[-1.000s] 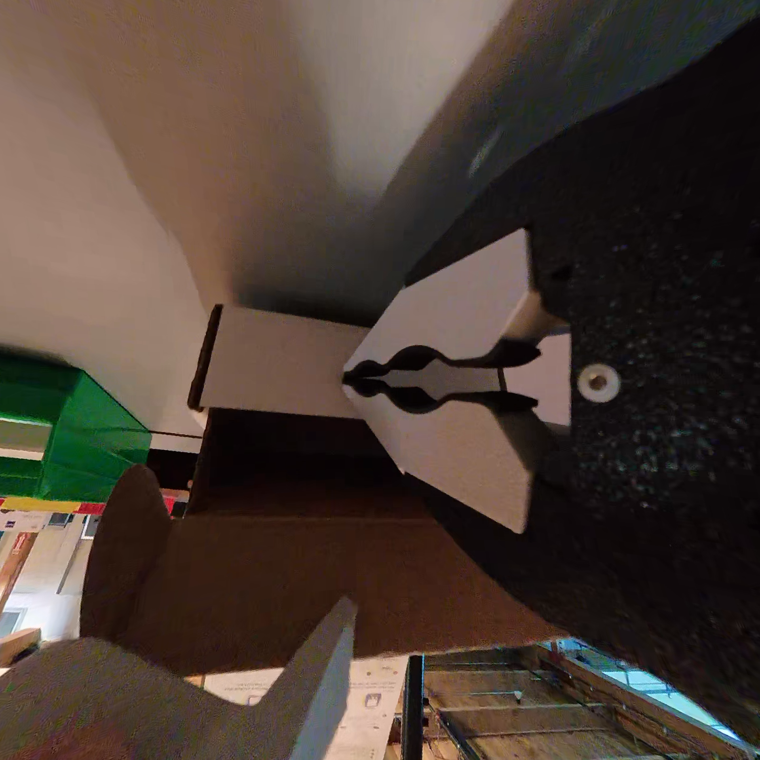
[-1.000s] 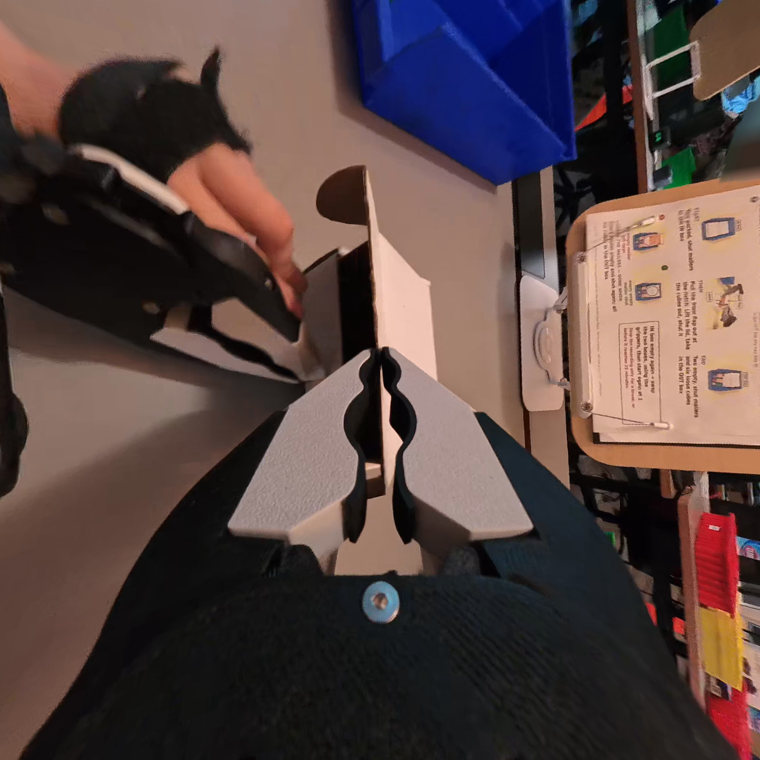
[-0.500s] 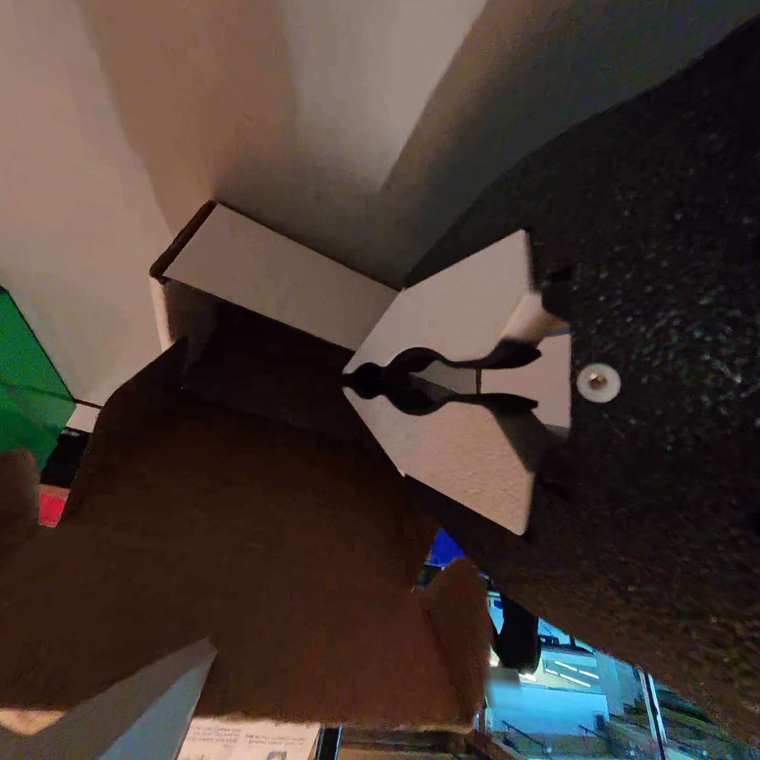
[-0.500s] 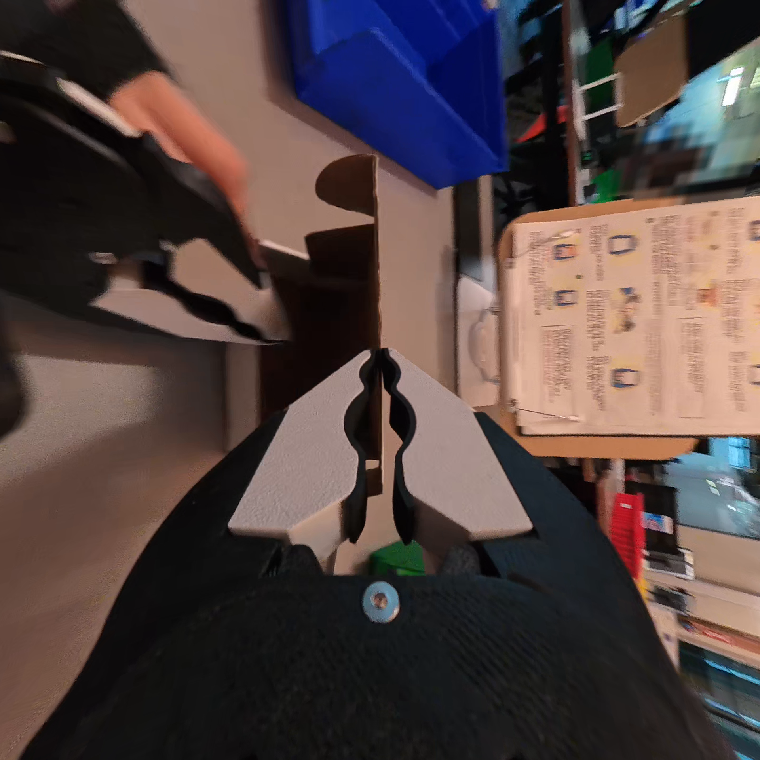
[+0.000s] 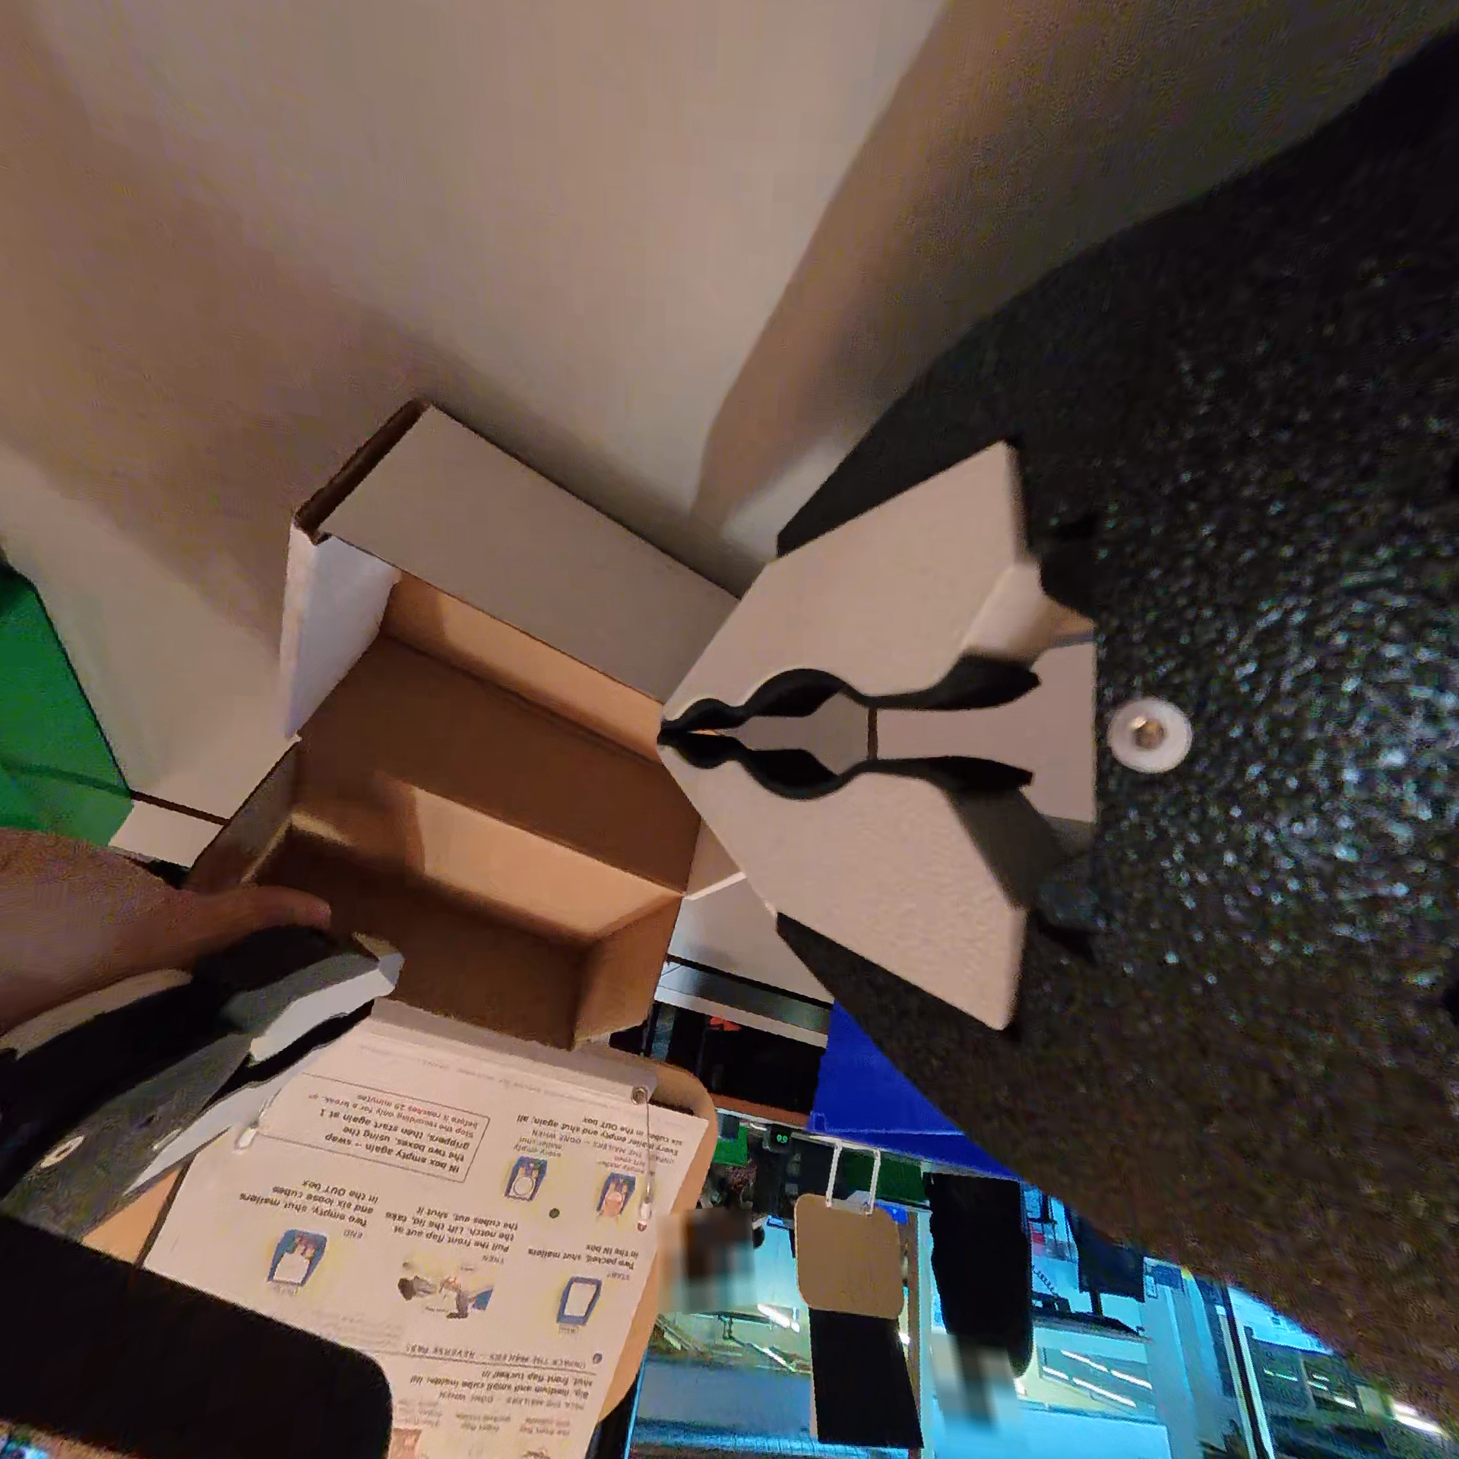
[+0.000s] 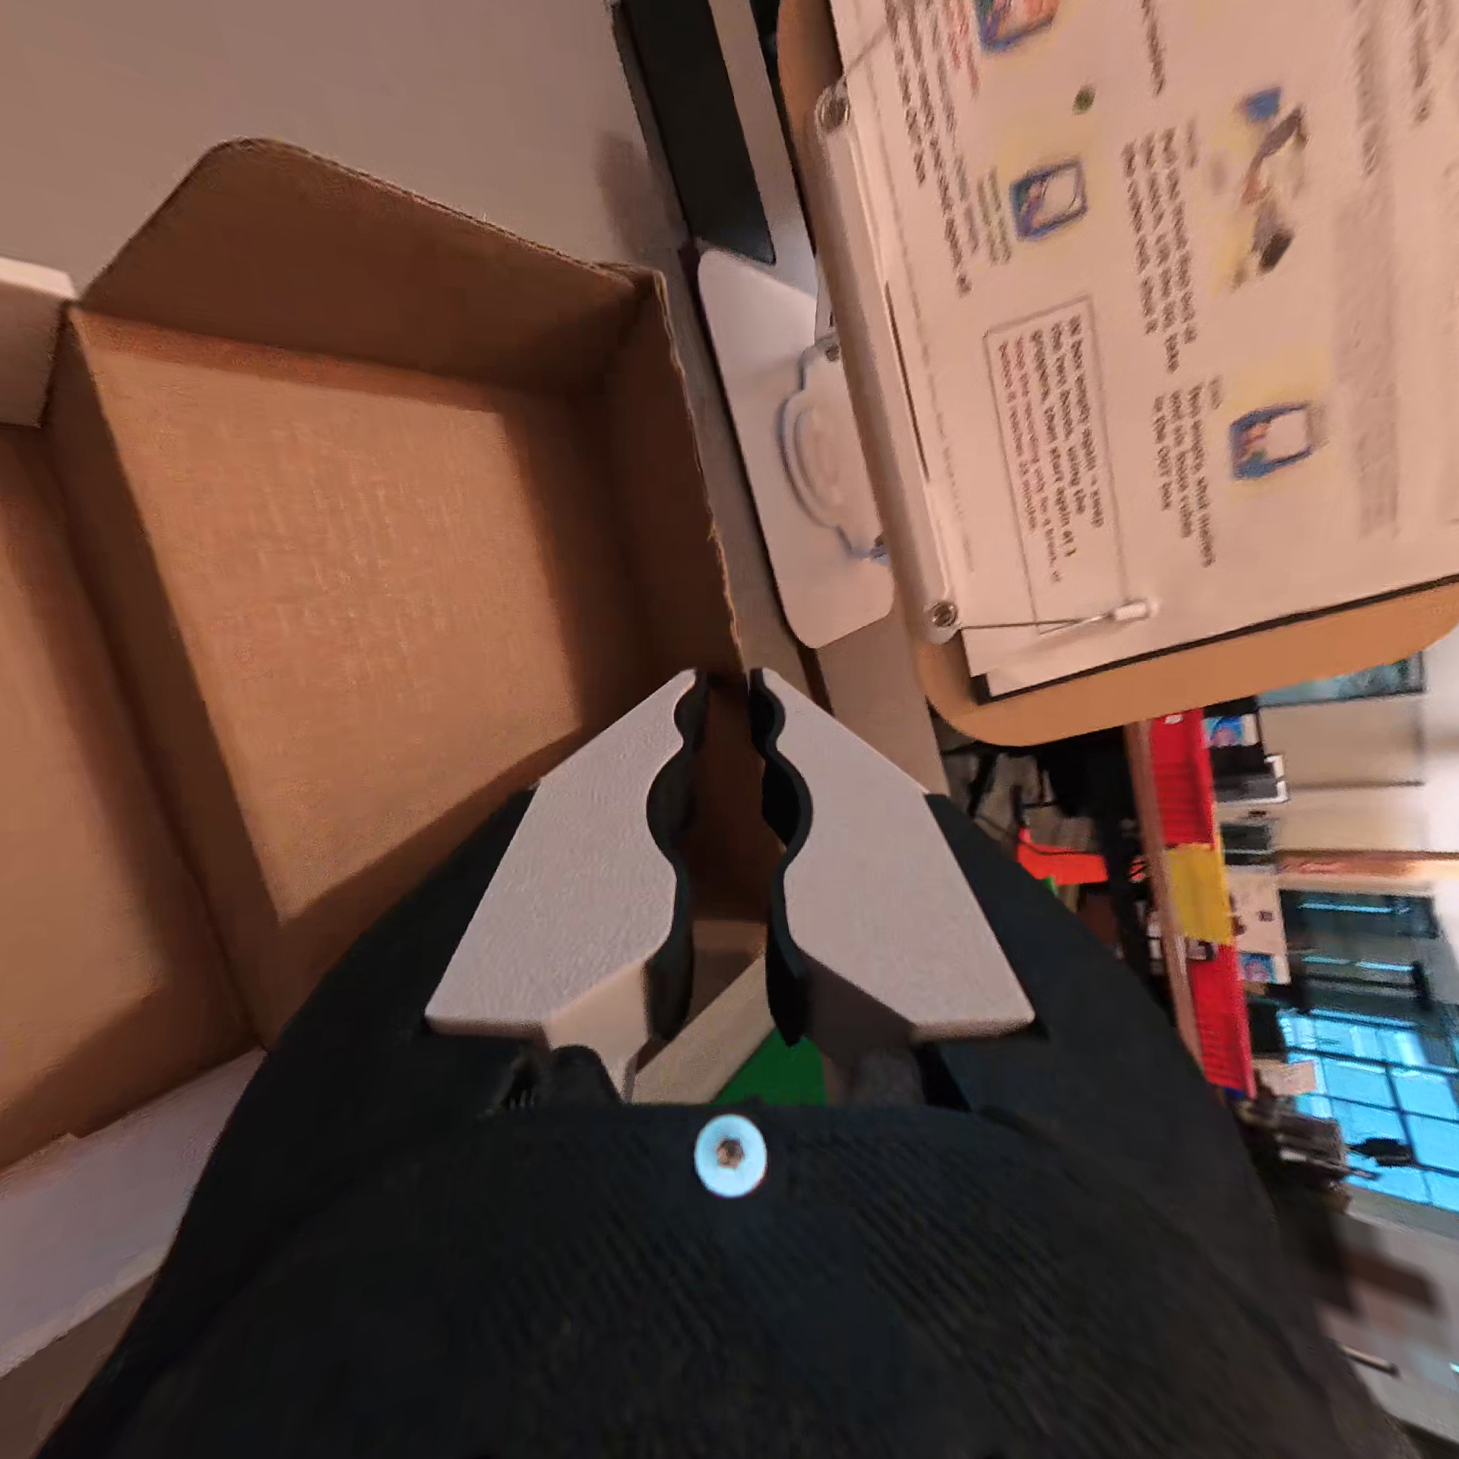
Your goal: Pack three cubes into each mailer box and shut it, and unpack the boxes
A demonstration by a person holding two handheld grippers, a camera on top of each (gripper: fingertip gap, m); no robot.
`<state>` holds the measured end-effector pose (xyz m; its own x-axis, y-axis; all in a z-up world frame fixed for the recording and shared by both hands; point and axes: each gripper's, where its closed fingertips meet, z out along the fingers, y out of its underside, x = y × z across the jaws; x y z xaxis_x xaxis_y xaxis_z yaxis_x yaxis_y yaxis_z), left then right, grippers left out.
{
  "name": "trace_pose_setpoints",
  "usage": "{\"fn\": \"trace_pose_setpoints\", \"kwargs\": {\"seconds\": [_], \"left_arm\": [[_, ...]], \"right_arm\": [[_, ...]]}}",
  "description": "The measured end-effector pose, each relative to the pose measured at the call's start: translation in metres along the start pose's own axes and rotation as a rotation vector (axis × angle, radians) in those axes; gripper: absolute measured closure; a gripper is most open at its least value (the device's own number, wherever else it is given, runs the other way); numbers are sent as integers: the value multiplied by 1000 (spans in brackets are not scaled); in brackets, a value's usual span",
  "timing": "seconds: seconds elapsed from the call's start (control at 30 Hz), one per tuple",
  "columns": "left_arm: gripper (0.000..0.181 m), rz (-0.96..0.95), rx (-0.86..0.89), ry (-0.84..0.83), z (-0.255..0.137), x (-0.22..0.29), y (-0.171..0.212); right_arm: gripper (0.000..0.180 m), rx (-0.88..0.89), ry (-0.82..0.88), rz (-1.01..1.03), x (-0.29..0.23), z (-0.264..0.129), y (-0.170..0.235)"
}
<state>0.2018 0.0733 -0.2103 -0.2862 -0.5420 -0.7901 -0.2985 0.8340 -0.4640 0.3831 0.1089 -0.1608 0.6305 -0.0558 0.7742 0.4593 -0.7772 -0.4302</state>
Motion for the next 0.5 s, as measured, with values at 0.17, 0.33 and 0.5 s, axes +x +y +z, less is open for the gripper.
{"fn": "trace_pose_setpoints", "kwargs": {"seconds": [0.17, 0.33, 0.5], "left_arm": [[181, -40, 41, 14, -1, -1, -3], [169, -218, 125, -26, -24, -35, 3], [167, -509, 122, -62, -66, -130, 67]], "right_arm": [[169, 51, 8, 4, 4, 4, -7], [169, 87, 89, -69, 20, -16, -22], [172, 206, 55, -70, 25, -38, -46]]}}
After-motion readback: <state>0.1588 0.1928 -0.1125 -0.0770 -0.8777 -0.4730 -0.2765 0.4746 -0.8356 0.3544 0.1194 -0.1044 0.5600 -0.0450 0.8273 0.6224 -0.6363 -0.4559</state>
